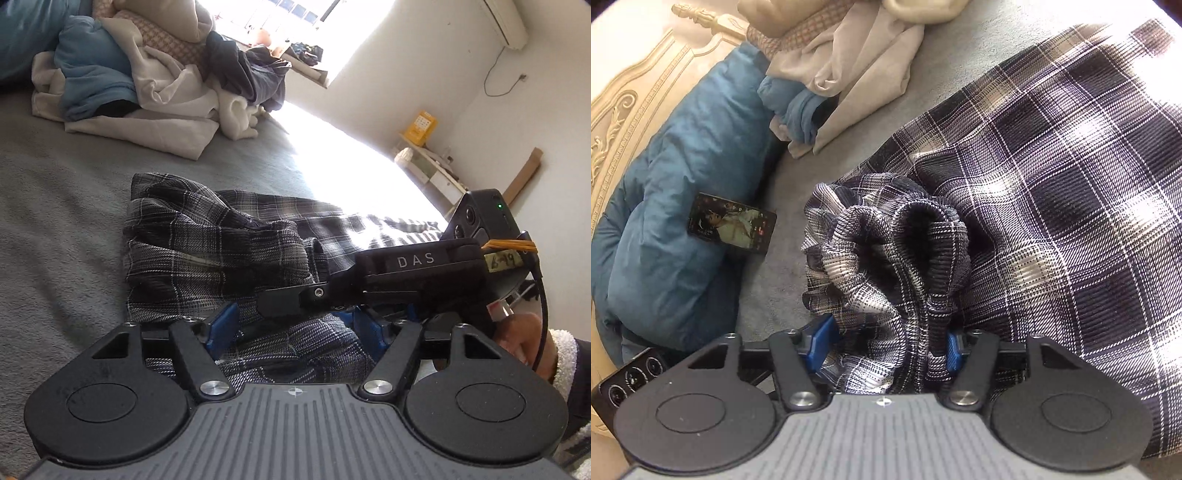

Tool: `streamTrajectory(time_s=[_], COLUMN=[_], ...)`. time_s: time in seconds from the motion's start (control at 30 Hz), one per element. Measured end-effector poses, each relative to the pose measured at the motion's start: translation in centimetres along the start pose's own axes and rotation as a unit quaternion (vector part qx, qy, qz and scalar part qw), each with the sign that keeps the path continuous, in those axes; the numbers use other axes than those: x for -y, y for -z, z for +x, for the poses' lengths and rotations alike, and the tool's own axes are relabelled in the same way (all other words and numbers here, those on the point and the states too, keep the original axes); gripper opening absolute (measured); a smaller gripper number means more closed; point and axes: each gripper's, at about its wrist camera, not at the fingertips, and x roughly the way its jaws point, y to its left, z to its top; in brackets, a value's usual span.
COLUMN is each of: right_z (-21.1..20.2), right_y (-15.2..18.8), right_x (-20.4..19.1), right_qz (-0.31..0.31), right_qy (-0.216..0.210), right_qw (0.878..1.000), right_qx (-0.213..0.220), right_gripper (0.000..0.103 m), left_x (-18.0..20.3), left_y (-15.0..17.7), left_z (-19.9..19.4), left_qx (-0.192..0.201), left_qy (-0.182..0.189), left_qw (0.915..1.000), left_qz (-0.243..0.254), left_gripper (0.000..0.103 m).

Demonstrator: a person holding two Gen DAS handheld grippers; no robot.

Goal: Fold clothes
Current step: 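Hold the waistband with the right gripper while the left gripper releases and withdraws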

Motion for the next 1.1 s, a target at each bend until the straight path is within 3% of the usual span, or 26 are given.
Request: streamTrajectory(time_s=[0.07,0.23,0.4,0.57,0.73,0.93,1.1], right_z=[0.0,-0.9,-3.9,-8.0,-12.5,-16.2,-18.1], right_y=[-0.1,-0.4,-1.5,-3.4,-5.5,-7.5,-8.7], right_x=[-0.3,-0.6,-0.7,0.1,1.6,5.5,8.4], right_qz=[-0.008,-0.020,-0.047,-0.087,-0.137,-0.154,-0.161], right_qy=[0.013,0.025,0.034,0.085,0.180,0.277,0.331], right_qw=[1.000,0.999,0.998,0.990,0.969,0.943,0.923], right_qx=[-0.001,0.007,0.039,0.070,0.094,0.103,0.111], right_gripper=[0.034,0.022,0.020,0.020,0.019,0.019,0.019], left_x=[-0.4,-2.7,-4.2,-4.4,-3.4,-0.9,1.7], left_y=[-0.1,-0.8,-1.7,-2.3,-2.7,-3.5,-4.7], left_z=[-0.8,-2.5,-1.5,1.5,4.9,8.7,12.3], left_qx=[0.004,0.036,0.029,0.016,-0.006,-0.026,-0.047], left_qy=[-0.007,-0.031,-0.076,-0.084,-0.061,-0.032,-0.020], left_qw=[0.9999,0.9960,0.9907,0.9860,0.9880,0.9933,0.9961], left_qz=[-0.007,-0.075,-0.109,-0.143,-0.142,-0.108,-0.072], left_gripper=[0.071,0.073,0.073,0.073,0.073,0.073,0.073])
